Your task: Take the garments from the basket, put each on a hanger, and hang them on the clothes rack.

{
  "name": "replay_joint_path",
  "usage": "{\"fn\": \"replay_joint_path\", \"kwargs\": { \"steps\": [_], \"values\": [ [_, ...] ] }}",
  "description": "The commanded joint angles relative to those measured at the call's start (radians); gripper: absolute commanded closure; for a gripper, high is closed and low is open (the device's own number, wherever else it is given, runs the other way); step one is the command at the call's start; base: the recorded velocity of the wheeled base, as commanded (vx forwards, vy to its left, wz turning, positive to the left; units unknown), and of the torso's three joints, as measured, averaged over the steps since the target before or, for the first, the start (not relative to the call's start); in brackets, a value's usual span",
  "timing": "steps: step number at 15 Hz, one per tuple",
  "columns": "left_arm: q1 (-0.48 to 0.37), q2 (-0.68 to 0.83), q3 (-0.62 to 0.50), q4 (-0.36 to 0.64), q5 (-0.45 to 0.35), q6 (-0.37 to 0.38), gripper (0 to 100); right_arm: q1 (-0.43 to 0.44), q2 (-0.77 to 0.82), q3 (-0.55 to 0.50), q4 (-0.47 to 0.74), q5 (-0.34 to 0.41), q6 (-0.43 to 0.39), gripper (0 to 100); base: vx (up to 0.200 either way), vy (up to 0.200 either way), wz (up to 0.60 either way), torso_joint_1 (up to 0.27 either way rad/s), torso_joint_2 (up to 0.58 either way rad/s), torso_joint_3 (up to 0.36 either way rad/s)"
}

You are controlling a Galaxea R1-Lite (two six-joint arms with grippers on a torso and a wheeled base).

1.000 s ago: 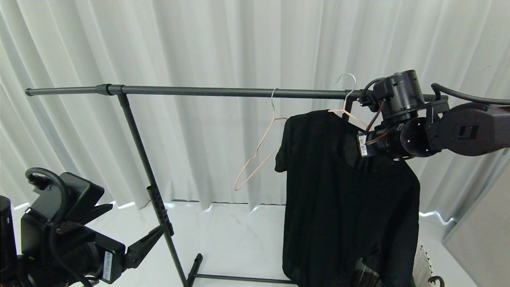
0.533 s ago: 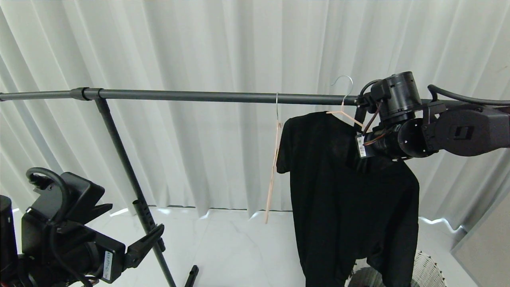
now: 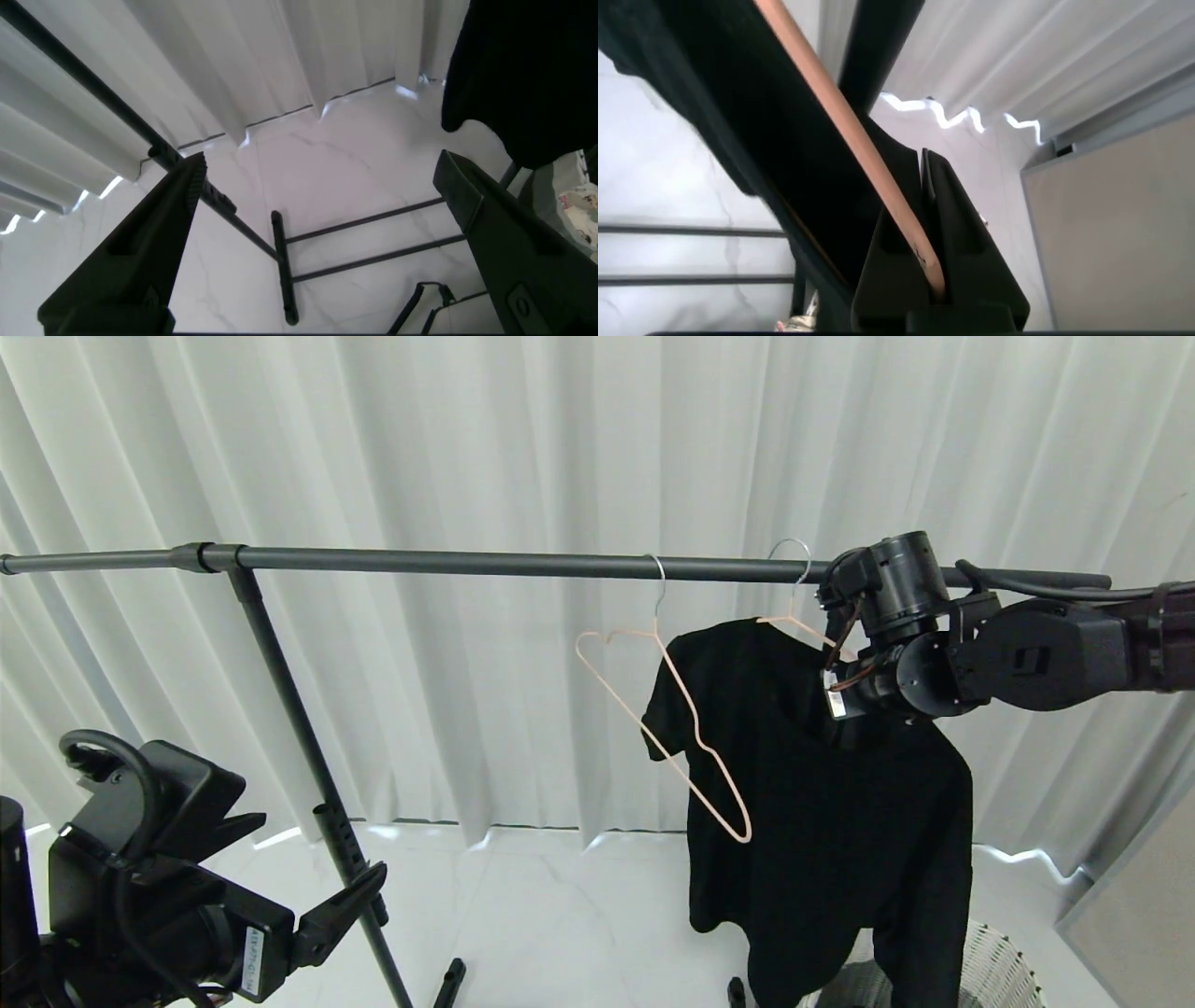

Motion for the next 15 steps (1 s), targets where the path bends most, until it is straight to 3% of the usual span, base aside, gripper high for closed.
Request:
{"fn": "replay_joint_path", "kwargs": {
  "steps": [1,9,10,15],
  "values": [
    [-0.004,0.000,0.001,0.000,0.001,0.000,0,-0.004,0.027,-0.005,-0.001,-0.001,0.001,100,0.000,0.000,0.00,0.000,0.00,0.000],
    [-0.004,0.000,0.003,0.000,0.001,0.000,0,-0.006,0.027,0.000,0.001,-0.008,0.002,100,0.000,0.000,0.00,0.000,0.00,0.000],
    [-0.004,0.000,0.003,0.000,0.001,0.000,0,-0.009,0.018,0.001,0.001,-0.008,0.004,0,0.000,0.000,0.00,0.000,0.00,0.000],
    [-0.004,0.000,0.003,0.000,0.001,0.000,0,-0.006,-0.043,0.001,0.001,-0.001,0.019,0,0.000,0.000,0.00,0.000,0.00,0.000]
  ]
}}
